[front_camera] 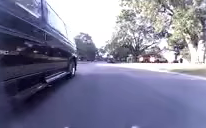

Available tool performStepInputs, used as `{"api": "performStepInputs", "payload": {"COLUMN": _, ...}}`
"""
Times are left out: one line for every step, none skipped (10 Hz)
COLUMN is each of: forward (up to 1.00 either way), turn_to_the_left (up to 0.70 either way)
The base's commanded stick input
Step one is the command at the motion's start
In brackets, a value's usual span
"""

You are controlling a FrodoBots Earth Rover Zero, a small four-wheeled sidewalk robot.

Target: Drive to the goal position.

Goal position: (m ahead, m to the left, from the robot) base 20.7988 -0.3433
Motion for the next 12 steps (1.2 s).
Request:
{"api": "performStepInputs", "payload": {"forward": 1.00, "turn_to_the_left": 0.00}}
{"api": "performStepInputs", "payload": {"forward": 1.00, "turn_to_the_left": 0.00}}
{"api": "performStepInputs", "payload": {"forward": 1.00, "turn_to_the_left": 0.00}}
{"api": "performStepInputs", "payload": {"forward": 1.00, "turn_to_the_left": 0.00}}
{"api": "performStepInputs", "payload": {"forward": 1.00, "turn_to_the_left": 0.00}}
{"api": "performStepInputs", "payload": {"forward": 1.00, "turn_to_the_left": 0.00}}
{"api": "performStepInputs", "payload": {"forward": 1.00, "turn_to_the_left": 0.00}}
{"api": "performStepInputs", "payload": {"forward": 1.00, "turn_to_the_left": 0.00}}
{"api": "performStepInputs", "payload": {"forward": 1.00, "turn_to_the_left": 0.00}}
{"api": "performStepInputs", "payload": {"forward": 1.00, "turn_to_the_left": 0.00}}
{"api": "performStepInputs", "payload": {"forward": 1.00, "turn_to_the_left": 0.00}}
{"api": "performStepInputs", "payload": {"forward": 1.00, "turn_to_the_left": 0.01}}
